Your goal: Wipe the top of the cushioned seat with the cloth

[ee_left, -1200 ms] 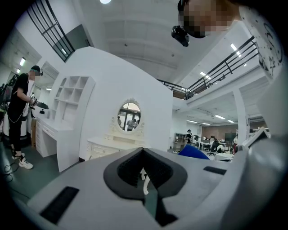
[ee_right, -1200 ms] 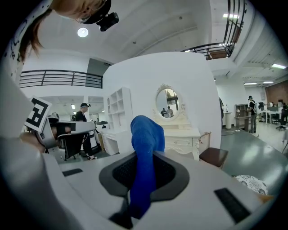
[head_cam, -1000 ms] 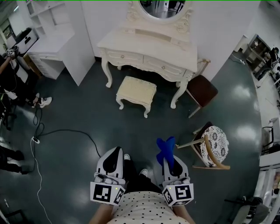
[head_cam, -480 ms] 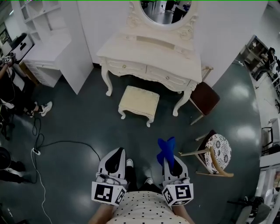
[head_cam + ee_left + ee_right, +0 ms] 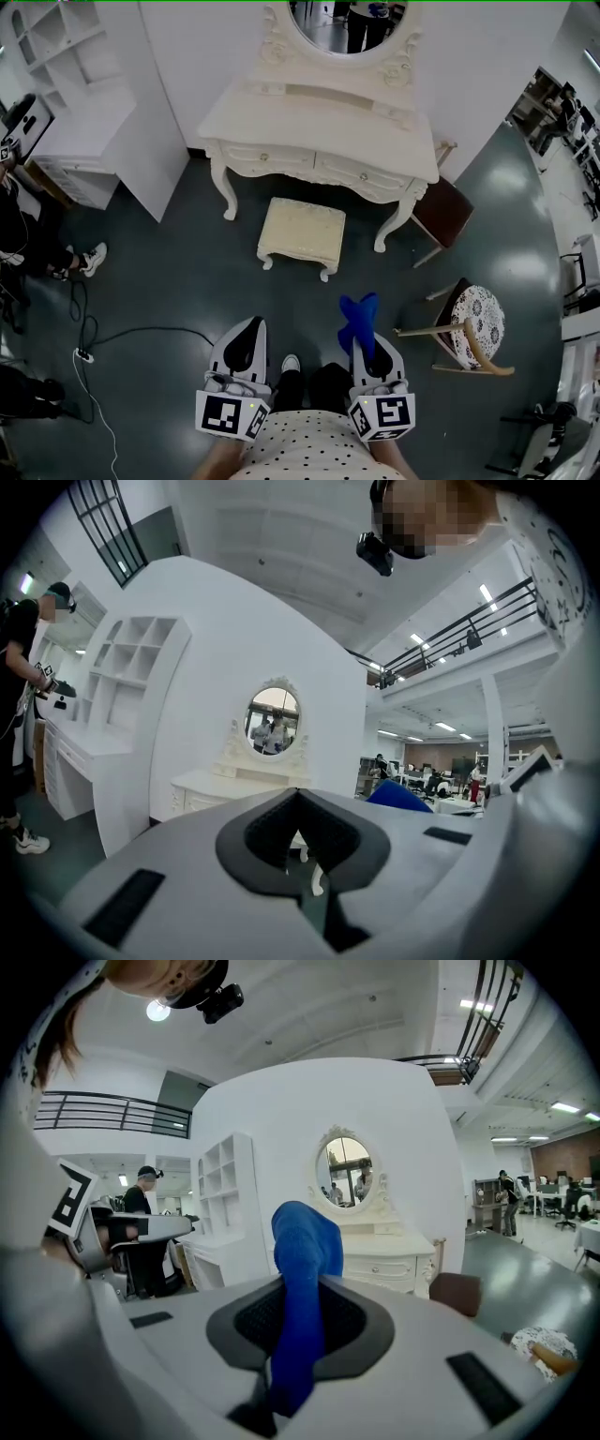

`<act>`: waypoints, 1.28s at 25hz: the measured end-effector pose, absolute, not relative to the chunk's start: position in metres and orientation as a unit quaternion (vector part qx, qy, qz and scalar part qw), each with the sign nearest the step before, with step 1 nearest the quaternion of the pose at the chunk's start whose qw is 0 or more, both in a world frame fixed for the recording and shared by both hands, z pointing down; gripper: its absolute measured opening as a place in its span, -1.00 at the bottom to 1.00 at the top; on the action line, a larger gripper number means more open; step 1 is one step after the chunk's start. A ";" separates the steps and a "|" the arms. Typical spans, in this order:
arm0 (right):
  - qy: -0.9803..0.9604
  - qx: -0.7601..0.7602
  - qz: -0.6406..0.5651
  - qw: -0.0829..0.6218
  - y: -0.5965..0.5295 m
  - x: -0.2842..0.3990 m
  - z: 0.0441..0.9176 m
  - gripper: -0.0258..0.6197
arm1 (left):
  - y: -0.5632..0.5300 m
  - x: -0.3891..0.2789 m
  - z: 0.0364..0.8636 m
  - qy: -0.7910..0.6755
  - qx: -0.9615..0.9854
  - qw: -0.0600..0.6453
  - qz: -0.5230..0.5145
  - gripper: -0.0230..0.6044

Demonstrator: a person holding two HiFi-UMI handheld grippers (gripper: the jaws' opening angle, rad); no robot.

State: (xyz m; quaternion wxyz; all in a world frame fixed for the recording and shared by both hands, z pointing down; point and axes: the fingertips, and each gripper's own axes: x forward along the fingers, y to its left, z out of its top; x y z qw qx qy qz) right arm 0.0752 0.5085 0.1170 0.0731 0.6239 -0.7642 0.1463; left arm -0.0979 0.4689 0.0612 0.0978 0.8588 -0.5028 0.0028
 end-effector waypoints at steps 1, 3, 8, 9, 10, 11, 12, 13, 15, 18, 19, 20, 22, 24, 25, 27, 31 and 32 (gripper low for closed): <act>-0.762 0.626 0.149 0.073 0.504 0.074 0.118 -0.73 | 0.463 -0.100 0.063 -0.503 0.858 0.101 0.003 -0.95; -0.759 0.629 0.153 0.074 0.494 0.072 0.119 -0.73 | 0.454 -0.103 0.066 -0.503 0.858 0.107 0.004 -0.95; -0.767 0.616 0.156 0.087 0.467 0.065 0.126 -0.73 | 0.430 -0.106 0.076 -0.507 0.854 0.119 0.007 -0.95; -0.768 0.615 0.158 0.088 0.461 0.065 0.128 -0.73 | 0.424 -0.106 0.078 -0.509 0.852 0.121 0.007 -0.95; -0.768 0.613 0.160 0.088 0.454 0.066 0.130 -0.73 | 0.418 -0.105 0.079 -0.511 0.851 0.122 0.008 -0.95; -0.770 0.611 0.161 0.088 0.446 0.067 0.131 -0.73 | 0.411 -0.104 0.080 -0.513 0.849 0.123 0.009 -0.95; -0.773 0.608 0.160 0.089 0.436 0.068 0.132 -0.73 | 0.403 -0.103 0.081 -0.516 0.848 0.123 0.009 -0.95; -0.775 0.605 0.160 0.090 0.426 0.070 0.134 -0.73 | 0.394 -0.101 0.083 -0.518 0.846 0.123 0.010 -0.95; -0.775 0.603 0.164 0.090 0.404 0.076 0.137 -0.73 | 0.374 -0.097 0.085 -0.523 0.843 0.124 0.009 -0.95; -0.778 0.599 0.167 0.090 0.368 0.085 0.136 -0.73 | 0.341 -0.086 0.080 -0.526 0.842 0.119 0.008 -0.95; -0.780 0.596 0.166 0.090 0.356 0.088 0.135 -0.73 | 0.329 -0.083 0.077 -0.527 0.842 0.116 0.008 -0.95; -0.783 0.594 0.164 0.090 0.344 0.090 0.134 -0.73 | 0.317 -0.080 0.076 -0.529 0.841 0.114 0.007 -0.95; -0.786 0.589 0.163 0.090 0.323 0.096 0.133 -0.73 | 0.296 -0.073 0.074 -0.532 0.839 0.112 0.004 -0.95; -0.789 0.586 0.163 0.090 0.305 0.103 0.133 -0.73 | 0.279 -0.065 0.075 -0.534 0.838 0.113 0.003 -0.95; -0.790 0.584 0.163 0.091 0.297 0.106 0.134 -0.73 | 0.271 -0.060 0.075 -0.533 0.838 0.114 0.002 -0.95; -0.794 0.580 0.161 0.092 0.281 0.110 0.133 -0.73 | 0.257 -0.053 0.075 -0.532 0.839 0.114 0.002 -0.95; -0.795 0.578 0.162 0.091 0.259 0.116 0.134 -0.73 | 0.236 -0.046 0.074 -0.531 0.840 0.113 0.002 -0.95; -0.795 0.578 0.163 0.092 0.256 0.117 0.134 -0.73 | 0.233 -0.045 0.074 -0.530 0.840 0.113 0.002 -0.95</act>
